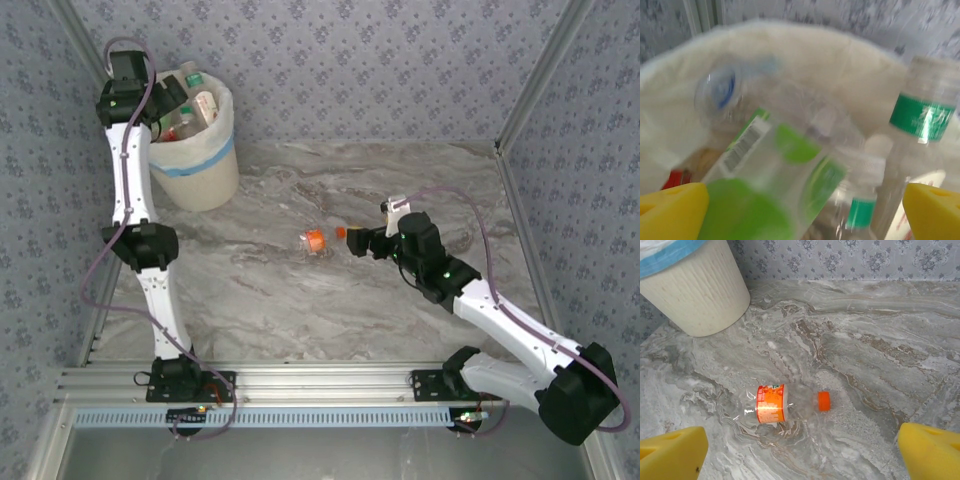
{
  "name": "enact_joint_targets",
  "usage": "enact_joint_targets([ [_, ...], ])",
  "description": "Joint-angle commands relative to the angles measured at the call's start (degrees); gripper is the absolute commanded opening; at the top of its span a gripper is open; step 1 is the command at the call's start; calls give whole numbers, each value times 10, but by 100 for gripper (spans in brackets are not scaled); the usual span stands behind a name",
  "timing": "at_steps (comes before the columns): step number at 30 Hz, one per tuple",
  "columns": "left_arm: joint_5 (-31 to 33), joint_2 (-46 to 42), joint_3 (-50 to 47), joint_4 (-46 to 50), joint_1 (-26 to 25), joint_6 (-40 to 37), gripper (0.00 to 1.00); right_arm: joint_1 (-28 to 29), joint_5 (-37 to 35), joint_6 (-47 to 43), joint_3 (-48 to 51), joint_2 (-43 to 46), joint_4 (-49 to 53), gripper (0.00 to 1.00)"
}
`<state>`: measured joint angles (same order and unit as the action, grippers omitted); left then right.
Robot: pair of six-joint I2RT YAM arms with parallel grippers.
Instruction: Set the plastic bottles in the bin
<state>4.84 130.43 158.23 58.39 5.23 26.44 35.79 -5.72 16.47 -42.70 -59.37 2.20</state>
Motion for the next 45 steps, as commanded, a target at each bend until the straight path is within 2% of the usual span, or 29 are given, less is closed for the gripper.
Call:
enact_joint_targets([
  [1,-26,-98,-44,-37,-12,6,99,4,-22,-20,-23,6,20,100],
  [6,-57,-167,-130,-62,-52,-42,99,4,-36,-19,-20,-1,15,100],
  [11,-85,-287,-365,-190,-122,-96,100,3,-71,-4,-19,-5,17,100],
  [13,-95,-337,-468,-258,-160,-127,100,2,-90,5,-18,-4,21,100],
  [15,-97,-363,-542,-286,-205,-173,100,-2,-107,20,-17,-3,27,100],
  [20,-105,-337,-613,-253,-339,-329,100,-23,-154,83,-11,2,46,100],
  [24,-38,-257,-609,-158,-422,-427,99,-53,-164,130,1,17,62,100],
  [26,-24,-221,-599,-129,-437,-448,100,-68,-163,142,6,26,70,100],
  [31,-46,-132,-562,-67,-440,-460,100,-91,-163,157,14,49,94,100],
  [34,-10,-86,-553,-64,-442,-467,99,-96,-164,163,23,62,97,100],
  [38,5,-52,-560,-86,-442,-477,99,-100,-161,163,24,70,104,100],
  [39,5,-46,-563,-91,-442,-477,98,-100,-161,163,24,71,106,100],
  [41,7,-41,-572,-106,-441,-478,89,-101,-162,164,24,72,107,100],
  [45,5,-73,-628,-173,-440,-475,76,-102,-158,164,23,71,108,100],
])
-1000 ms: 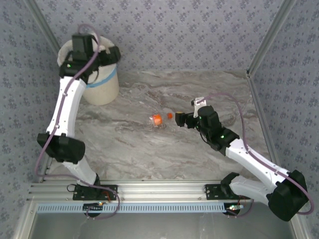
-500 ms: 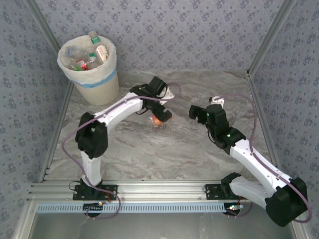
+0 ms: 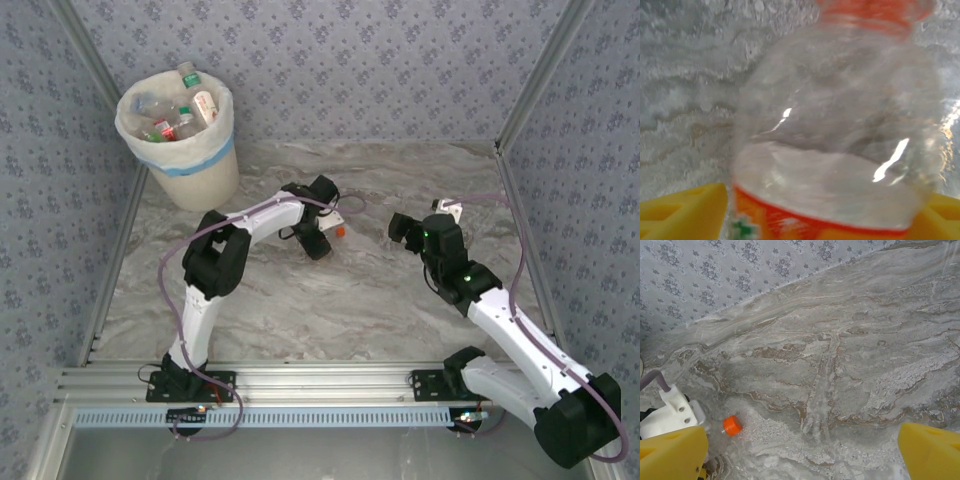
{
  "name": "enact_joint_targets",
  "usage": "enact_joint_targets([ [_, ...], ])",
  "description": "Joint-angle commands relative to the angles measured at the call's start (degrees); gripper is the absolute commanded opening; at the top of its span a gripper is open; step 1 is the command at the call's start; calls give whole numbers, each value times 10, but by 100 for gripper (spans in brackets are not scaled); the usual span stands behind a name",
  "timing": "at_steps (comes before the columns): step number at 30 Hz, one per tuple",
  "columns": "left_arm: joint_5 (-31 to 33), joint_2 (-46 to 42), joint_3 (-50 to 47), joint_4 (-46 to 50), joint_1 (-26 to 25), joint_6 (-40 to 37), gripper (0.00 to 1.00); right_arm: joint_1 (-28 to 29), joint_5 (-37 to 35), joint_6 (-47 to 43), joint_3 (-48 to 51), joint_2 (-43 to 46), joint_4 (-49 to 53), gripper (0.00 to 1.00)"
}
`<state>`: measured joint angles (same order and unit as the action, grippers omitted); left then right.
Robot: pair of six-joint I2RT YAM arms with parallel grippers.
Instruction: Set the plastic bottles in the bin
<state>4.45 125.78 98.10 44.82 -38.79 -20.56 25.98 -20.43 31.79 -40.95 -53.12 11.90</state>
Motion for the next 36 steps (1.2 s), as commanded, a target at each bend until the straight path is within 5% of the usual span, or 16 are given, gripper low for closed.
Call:
enact_joint_targets([
  [1,6,-41,-40,-52,1,-3,73,-4,-10,11,4,9,11,100],
  [7,-91,-134,-71,-77,63,52,53,-4,-1,-1,3,8,3,100],
  [18,-174,-343,-57,-155,221,191,41,-5,3,2,3,-4,-16,100],
  [24,-109,-408,-38,-213,275,239,41,-5,10,6,0,-11,-22,100],
  [28,-8,-414,-6,-226,299,257,41,-5,12,8,0,-13,-26,100],
  [31,51,-398,23,-233,329,289,41,-5,13,8,0,-13,-27,100],
  [36,63,-319,128,-154,402,393,42,-4,14,9,-1,-9,-21,100],
])
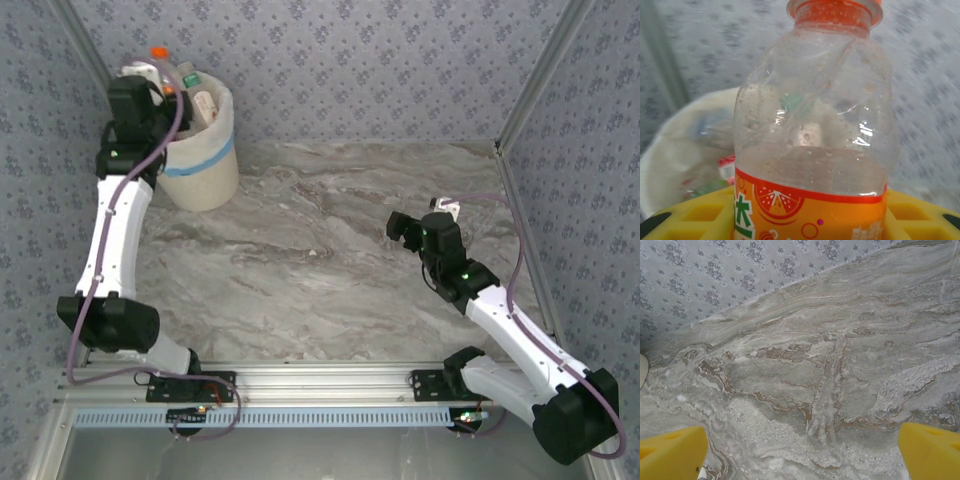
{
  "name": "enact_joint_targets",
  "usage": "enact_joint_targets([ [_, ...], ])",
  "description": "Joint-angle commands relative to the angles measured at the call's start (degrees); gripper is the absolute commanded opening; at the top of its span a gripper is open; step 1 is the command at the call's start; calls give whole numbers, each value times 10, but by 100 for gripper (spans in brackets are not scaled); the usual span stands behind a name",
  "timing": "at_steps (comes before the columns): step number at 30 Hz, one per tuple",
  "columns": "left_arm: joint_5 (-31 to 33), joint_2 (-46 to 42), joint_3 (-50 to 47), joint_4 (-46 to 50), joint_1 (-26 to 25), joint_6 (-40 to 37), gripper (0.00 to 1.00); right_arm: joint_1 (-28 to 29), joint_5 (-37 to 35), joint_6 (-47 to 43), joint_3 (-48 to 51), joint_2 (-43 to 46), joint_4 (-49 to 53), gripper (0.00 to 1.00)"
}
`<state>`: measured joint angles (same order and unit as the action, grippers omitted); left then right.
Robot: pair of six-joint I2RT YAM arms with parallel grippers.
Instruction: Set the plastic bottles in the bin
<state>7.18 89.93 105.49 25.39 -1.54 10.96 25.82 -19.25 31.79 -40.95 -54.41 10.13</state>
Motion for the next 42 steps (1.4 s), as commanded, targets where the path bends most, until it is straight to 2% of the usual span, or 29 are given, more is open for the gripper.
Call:
enact_joint_targets([
  [1,20,57,81,57,41,93,43,-3,2,9,0,6,-2,100],
  [5,20,116,130,84,62,130,44,-3,-1,10,3,15,5,100],
  [8,10,189,227,173,76,166,55,-3,-4,6,4,24,15,100],
  [10,-18,243,307,228,78,169,67,-3,-9,5,4,31,23,100],
  [13,-81,316,430,291,77,165,77,-4,-12,2,7,40,29,100],
  [16,-98,369,552,363,75,163,85,-5,-15,1,10,45,33,100],
  [19,-104,364,575,374,73,162,93,-5,-17,3,12,47,32,100],
  [23,-118,314,528,347,64,147,100,-8,-17,0,14,45,27,100],
  [30,-127,180,373,274,44,120,100,-15,-16,-2,24,44,12,100],
  [35,-116,15,123,100,25,117,99,-21,-15,-3,26,42,8,100],
  [42,-77,-189,-194,-66,19,132,99,-34,-35,-19,26,41,12,100],
])
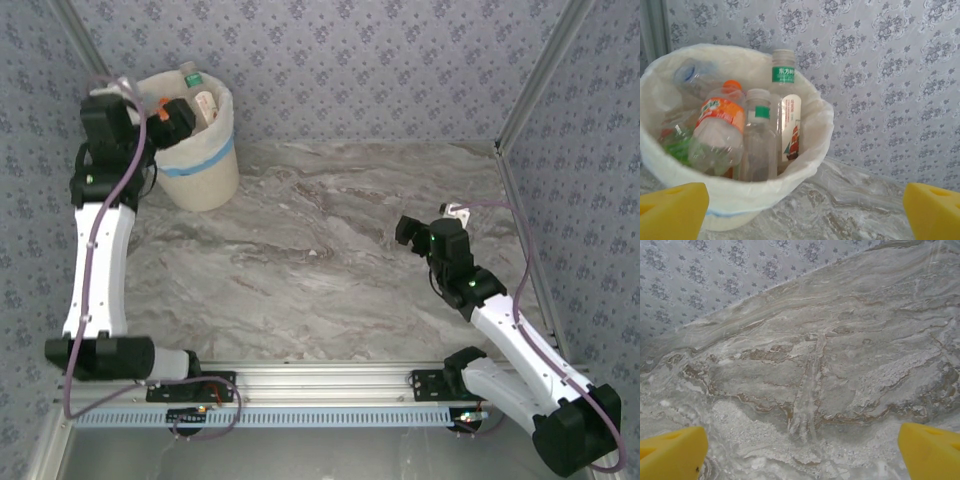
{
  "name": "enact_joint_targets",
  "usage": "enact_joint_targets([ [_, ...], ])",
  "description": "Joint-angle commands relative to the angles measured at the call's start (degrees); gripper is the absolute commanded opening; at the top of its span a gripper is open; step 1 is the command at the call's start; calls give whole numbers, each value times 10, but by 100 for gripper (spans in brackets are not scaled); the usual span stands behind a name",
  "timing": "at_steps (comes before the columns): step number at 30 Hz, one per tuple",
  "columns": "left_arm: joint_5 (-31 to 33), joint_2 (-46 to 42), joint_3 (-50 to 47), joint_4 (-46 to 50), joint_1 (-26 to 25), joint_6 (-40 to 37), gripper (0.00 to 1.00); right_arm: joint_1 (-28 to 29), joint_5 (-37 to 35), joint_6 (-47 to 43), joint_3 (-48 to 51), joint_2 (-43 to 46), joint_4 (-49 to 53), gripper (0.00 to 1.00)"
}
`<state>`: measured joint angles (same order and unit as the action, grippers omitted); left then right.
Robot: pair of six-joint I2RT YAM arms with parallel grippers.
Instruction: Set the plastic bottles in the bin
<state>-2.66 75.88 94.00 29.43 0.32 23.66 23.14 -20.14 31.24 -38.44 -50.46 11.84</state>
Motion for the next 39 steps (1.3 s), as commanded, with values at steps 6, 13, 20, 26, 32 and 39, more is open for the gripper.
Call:
enact_joint_targets([
  [6,91,-177,-324,-210,0,34,99,-37,-36,-44,-1,3,-4,100],
  [13,240,-238,-521,-240,6,7,100,-74,-36,-84,3,12,18,100],
  [20,196,-155,-670,-432,23,-65,100,-113,-17,-120,25,14,-6,100],
  [26,119,27,-636,-524,21,-108,100,-133,19,-169,57,10,-57,100],
  [32,120,99,-630,-619,-7,-213,100,-152,50,-205,85,1,-87,100],
  [39,114,117,-705,-758,-4,-210,100,-179,57,-238,142,-13,-175,100],
])
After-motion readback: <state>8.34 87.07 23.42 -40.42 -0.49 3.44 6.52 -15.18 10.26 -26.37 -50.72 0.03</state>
